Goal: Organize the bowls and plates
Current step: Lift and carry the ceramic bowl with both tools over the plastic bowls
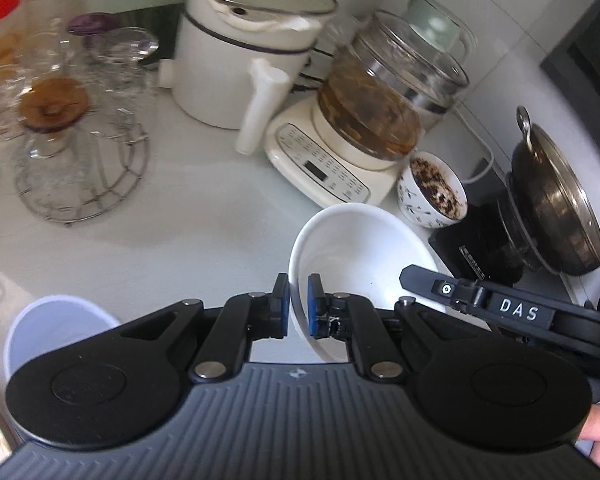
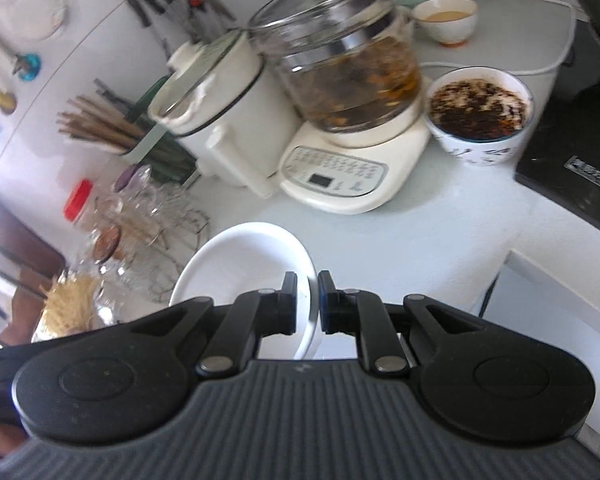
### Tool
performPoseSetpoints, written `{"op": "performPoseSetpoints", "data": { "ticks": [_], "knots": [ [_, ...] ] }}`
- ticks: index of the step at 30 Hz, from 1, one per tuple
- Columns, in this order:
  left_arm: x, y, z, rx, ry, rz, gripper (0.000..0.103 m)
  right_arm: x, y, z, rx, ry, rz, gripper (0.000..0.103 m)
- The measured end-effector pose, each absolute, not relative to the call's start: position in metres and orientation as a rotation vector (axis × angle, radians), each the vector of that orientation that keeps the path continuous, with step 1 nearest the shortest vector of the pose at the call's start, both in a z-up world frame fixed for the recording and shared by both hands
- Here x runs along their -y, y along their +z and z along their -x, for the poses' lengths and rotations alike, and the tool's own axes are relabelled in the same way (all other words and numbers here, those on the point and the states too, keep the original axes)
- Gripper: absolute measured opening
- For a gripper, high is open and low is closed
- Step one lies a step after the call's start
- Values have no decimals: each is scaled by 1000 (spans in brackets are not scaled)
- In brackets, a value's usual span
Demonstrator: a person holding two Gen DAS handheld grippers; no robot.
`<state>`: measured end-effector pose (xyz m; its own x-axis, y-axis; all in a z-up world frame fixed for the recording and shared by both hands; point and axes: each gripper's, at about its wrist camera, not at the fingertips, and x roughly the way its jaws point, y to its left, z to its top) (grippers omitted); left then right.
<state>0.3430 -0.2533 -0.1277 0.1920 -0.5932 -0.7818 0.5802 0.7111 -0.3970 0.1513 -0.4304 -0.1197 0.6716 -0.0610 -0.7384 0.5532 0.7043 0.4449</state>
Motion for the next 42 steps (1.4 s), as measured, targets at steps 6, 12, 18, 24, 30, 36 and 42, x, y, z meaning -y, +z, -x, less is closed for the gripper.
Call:
{"op": "performPoseSetpoints", "data": {
  "ticks": [6, 12, 18, 24, 30, 36, 42],
  "knots": [
    [217, -121, -346, -1105, -762, 65, 10, 409, -118, -167, -791, -308, -698, 13],
    [183, -111, -343, -1070, -711, 94, 10, 385, -112, -180, -793, -244, -661, 13],
    [148, -105, -342, -1031, -645, 142, 10, 362, -105, -199, -803, -172, -603, 13],
    [105, -104, -338, -1006, -537, 181, 10, 328, -108, -220, -827, -55, -528, 13],
    [77, -115, -335, -1030, -462, 183, 10, 299, -121, -237, -896, 11, -460, 14],
    [63, -131, -338, -1062, -416, 154, 10, 276, -137, -250, -955, 42, -402, 15],
    [56, -138, -341, -1079, -397, 151, 10, 268, -144, -256, -982, 70, -395, 16]
  ]
}}
